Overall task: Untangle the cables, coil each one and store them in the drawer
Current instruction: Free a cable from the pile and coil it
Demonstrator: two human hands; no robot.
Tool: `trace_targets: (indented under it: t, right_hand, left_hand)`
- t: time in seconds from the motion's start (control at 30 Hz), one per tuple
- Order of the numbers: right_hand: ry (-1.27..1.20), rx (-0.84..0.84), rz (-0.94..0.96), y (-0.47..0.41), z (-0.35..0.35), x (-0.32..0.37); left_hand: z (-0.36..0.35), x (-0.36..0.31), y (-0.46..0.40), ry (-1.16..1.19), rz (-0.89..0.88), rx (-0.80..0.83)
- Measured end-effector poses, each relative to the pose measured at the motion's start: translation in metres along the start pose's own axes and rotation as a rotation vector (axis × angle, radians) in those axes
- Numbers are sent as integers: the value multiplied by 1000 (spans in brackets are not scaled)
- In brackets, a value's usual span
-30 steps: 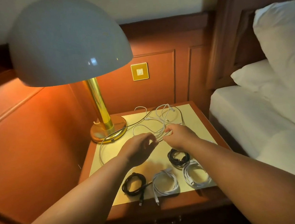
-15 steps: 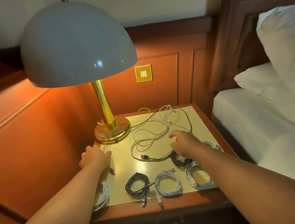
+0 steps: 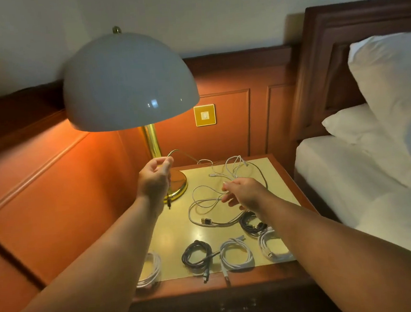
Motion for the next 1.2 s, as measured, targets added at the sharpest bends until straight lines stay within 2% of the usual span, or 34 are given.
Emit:
trace_targets:
  t: [0.1, 0.2, 0.27, 0.4, 0.47, 0.57, 0.67, 0.73, 0.83, 0.97, 1.03, 1.1, 1.2]
  right_hand:
    - [-33, 152, 61, 14, -23, 22]
    - [22, 271, 50, 32, -46, 36]
    - [30, 281, 46, 41, -52, 40]
    - [-40, 183, 41, 58, -42, 48]
    - [77, 111, 137, 69, -31, 60]
    - [388, 61, 307, 86, -19, 70]
    - [564, 5, 363, 93, 0, 65]
    - [588, -49, 355, 93, 16, 61]
    - [346, -135, 237, 88, 48, 49]
    - [-351, -263, -148, 77, 81, 4]
    - [-620, -298, -260, 77, 84, -8]
    - [-701, -309, -317, 74, 86, -10]
    - [-710, -293, -328, 63, 83, -10]
  left_hand:
    - [-25, -41, 24, 88, -49, 146]
    - [-56, -58, 49, 205, -16, 276]
    - [-67, -66, 64, 174, -4, 298]
    - [-76, -77, 78, 113, 2, 291]
    - [-82, -71, 79, 156, 97, 310]
    - [-94, -54, 77, 395, 366, 319]
    - [-99, -41, 69, 536, 599, 242]
    - [-101, -36, 59, 509, 651, 192]
    - [-106, -44, 49, 297, 506, 193]
    - [-125, -76, 61, 126, 153, 326]
    - [-134, -88, 71, 36, -19, 423]
    - [-141, -96, 81, -186, -194, 503]
    - [-153, -101, 96, -638, -453, 567]
Point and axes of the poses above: each hand's wrist, its own y-axis away from the middle knuckle, its own z-axis out of the back of the hand, x = y × z, the point moved 10 cm from there along -y, towards the middle knuckle, and after that the axes turned 15 degrees about -y, right-handed, at the moved point
